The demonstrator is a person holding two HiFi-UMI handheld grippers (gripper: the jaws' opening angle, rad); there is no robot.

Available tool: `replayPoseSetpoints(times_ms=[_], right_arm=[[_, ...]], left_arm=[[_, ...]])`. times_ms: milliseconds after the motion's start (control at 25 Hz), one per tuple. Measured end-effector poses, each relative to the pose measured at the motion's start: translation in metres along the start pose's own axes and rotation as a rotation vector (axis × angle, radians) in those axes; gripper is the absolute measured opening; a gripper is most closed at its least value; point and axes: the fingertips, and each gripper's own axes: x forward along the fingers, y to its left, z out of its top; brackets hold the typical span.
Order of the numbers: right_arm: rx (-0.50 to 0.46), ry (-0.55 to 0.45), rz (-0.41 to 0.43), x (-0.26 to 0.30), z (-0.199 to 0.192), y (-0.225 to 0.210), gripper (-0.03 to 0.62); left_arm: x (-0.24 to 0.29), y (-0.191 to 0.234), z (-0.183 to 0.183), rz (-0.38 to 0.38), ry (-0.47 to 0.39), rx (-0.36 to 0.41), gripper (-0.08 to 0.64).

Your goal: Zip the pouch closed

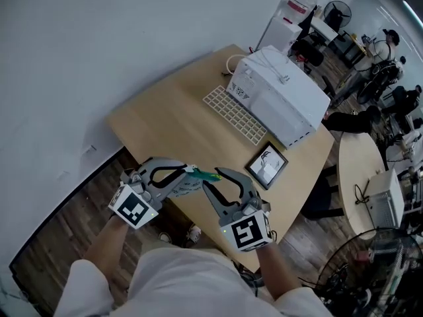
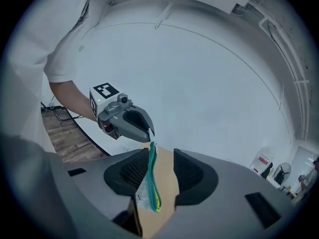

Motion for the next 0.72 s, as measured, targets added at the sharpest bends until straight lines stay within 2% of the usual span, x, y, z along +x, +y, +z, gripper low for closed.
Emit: replayPoseSetpoints(times_ms=[120, 320, 480, 600, 720], right_arm=[[-0.121, 0.025, 0.001, 0.003, 0.005, 0.003, 0.145], [-0.371, 0.067, 0.016, 0.007, 0.009, 0.004, 0.095], [-0.523, 0.076, 0.039, 0.006, 0.015, 0.004, 0.094], [-0.579, 0.069, 0.066, 0.007, 0.021, 0.008, 0.095], [-0.596, 0.061, 0.068, 0.008, 0.025, 0.010, 0.092]], left_arm=[[-0.003, -0.004, 0.009, 0.004, -0.018, 0.035, 0.029], [-0.006, -0.005, 0.026, -0.016, -0.060, 0.052, 0.029], [-0.008, -0.005, 0.039, -0.028, -0.105, 0.076, 0.029], [-0.010, -0.003, 0.046, -0.023, -0.106, 0.095, 0.029], [-0.012, 0.000, 0.050, -0.009, -0.115, 0.096, 0.029]])
